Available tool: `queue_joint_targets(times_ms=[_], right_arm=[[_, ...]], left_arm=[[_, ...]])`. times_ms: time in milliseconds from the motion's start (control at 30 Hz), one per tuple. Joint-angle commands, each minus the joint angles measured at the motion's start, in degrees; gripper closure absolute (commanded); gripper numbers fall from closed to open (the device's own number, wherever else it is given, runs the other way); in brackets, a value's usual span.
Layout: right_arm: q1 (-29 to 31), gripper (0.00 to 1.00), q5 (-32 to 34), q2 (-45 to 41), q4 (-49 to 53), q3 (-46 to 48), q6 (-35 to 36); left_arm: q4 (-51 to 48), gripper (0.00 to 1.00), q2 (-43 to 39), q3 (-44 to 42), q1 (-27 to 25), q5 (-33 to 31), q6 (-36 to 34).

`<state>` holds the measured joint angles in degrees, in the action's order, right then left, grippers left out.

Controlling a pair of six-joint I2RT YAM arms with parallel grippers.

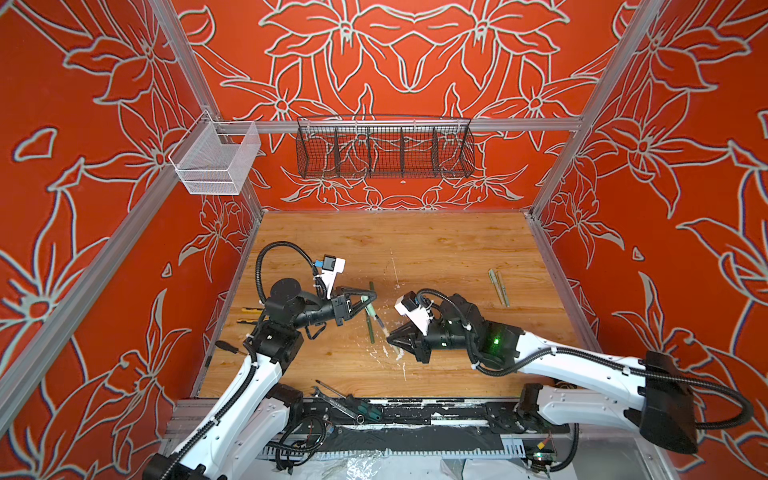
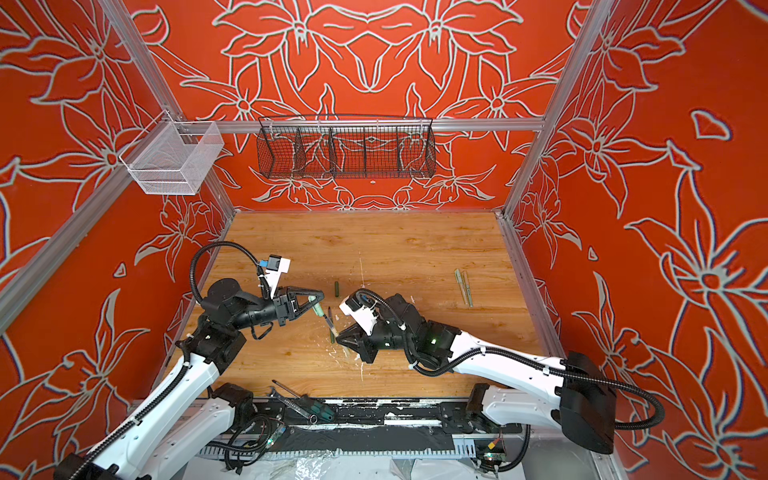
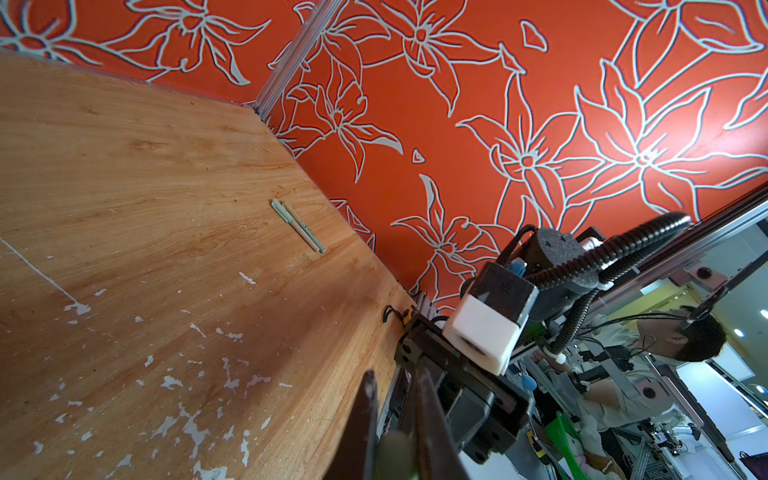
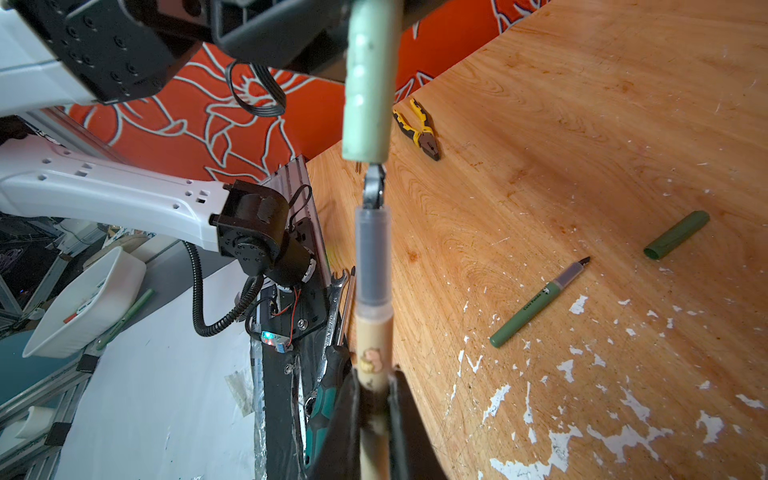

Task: Insert the pens into the pen caps
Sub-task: 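Push the pen tip up into the light green cap held by the left gripper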

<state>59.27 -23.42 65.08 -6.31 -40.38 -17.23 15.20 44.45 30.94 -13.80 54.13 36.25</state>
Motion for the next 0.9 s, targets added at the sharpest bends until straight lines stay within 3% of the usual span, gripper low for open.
queue_joint_targets(times_ms=[0, 200, 500, 867], right_arm=[[0.32, 1.00, -0.75, 0.65, -1.26, -1.00, 0.89], [0.32, 1.00, -1.50, 1.13, -1.67, -1.03, 0.75], [0.33, 1.00, -1.21, 1.42, -1.83, -1.72, 1.01], [0.34, 1.00, -0.54, 1.63, -1.57, -2.13, 1.32]], left_arm=[[1.28, 1.00, -0.85, -0.75, 0.45, -0.41, 0.04], [-5.04, 1.00, -6.74, -1.00, 1.60, -9.71, -3.17], [2.09, 1.00, -1.82, -1.25, 2.20, -1.04, 0.97], [7.72, 1.00, 0.46, -1.56, 2.21, 2.80, 4.52]])
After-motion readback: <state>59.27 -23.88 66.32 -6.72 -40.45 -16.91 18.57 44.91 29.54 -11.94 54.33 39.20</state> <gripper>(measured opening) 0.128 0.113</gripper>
